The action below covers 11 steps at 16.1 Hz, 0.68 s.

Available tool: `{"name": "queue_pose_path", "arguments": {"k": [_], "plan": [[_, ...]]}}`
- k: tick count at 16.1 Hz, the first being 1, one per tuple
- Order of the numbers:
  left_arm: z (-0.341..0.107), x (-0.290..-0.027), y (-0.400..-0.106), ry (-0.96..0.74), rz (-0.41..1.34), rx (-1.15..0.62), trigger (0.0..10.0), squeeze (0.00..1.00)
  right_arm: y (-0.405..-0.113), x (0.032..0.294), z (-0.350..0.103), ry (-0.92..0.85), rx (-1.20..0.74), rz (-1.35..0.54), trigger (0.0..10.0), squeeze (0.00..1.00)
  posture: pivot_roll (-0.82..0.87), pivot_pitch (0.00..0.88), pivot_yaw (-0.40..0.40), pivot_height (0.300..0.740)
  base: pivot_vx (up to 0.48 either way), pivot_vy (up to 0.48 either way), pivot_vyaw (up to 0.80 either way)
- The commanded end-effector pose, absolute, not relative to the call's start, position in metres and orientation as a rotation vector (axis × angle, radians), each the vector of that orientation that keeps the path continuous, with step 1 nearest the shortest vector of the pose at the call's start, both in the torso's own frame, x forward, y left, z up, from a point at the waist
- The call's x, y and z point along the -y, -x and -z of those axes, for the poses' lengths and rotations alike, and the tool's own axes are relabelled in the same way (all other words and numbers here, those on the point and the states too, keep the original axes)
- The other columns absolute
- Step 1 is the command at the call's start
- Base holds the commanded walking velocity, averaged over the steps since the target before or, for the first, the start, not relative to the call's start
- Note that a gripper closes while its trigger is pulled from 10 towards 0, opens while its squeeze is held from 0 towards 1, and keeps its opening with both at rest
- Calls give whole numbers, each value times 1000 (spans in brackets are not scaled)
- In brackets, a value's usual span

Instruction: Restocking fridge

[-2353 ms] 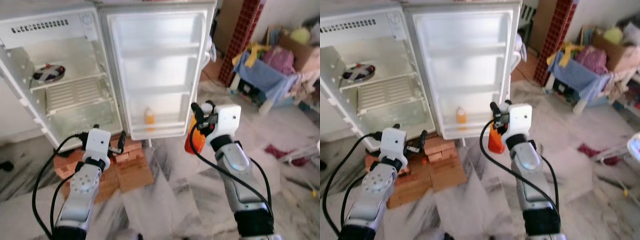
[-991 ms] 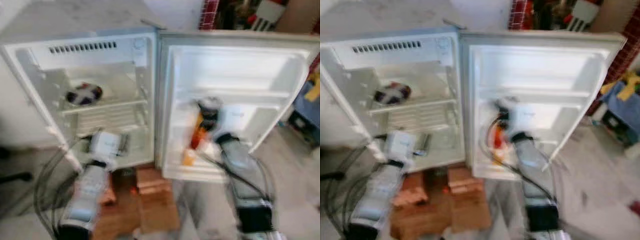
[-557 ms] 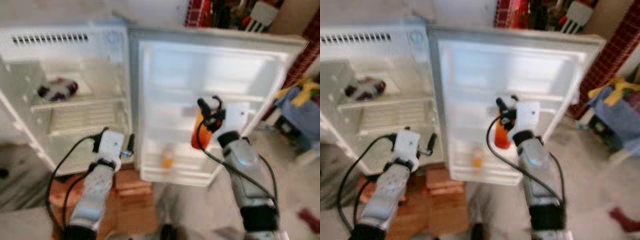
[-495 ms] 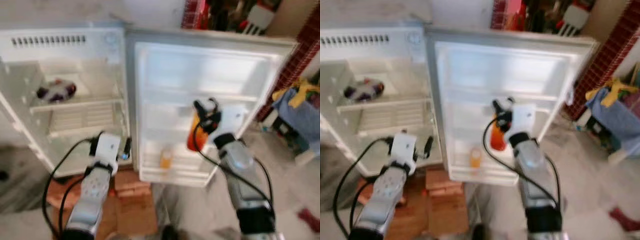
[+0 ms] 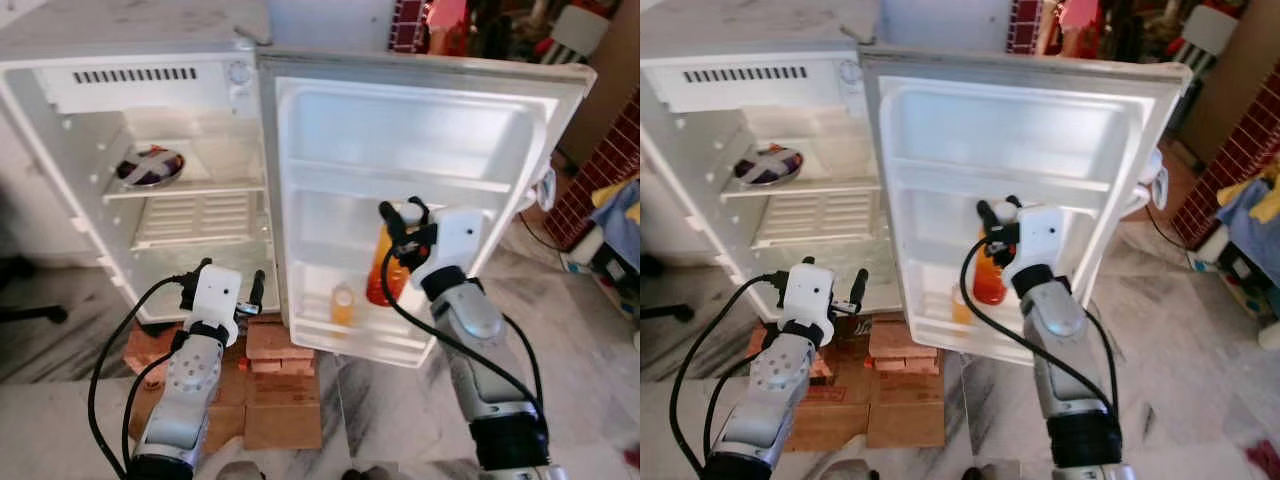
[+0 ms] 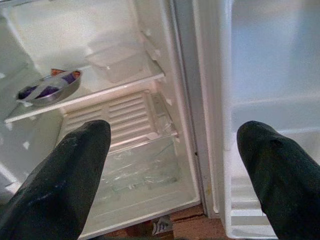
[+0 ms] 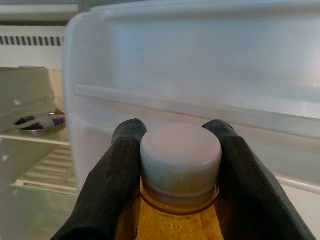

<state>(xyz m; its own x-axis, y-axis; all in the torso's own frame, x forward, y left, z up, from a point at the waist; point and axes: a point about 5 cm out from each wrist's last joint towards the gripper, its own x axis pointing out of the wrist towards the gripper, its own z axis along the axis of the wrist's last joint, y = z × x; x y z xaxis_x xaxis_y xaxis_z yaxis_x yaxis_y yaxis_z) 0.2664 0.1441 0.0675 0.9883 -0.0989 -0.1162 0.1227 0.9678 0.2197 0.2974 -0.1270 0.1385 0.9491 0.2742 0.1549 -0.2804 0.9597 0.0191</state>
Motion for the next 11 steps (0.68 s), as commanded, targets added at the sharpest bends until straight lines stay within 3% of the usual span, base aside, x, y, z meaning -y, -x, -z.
{"name": "queue_pose_path", "arguments": {"k": [1,5,8,11], "plan": [[-74,-147,-268,-215,98,-77,10000,0,-299,126,-147,-49,188,-292,10000,0,97,9,-17,740,0,0,0],[-78,-152,-271,-235,31,-50,10000,0,-300,125,-149,-54,195,-293,10000,0,96,12,-13,740,0,0,0],[-82,-151,-270,-220,79,-7,10000,0,-299,125,-149,-51,196,-291,10000,0,96,13,-12,740,370,199,0],[-81,-149,-269,-229,80,-17,10000,0,-299,126,-148,-51,194,-291,10000,0,96,14,-11,740,0,0,0]]}}
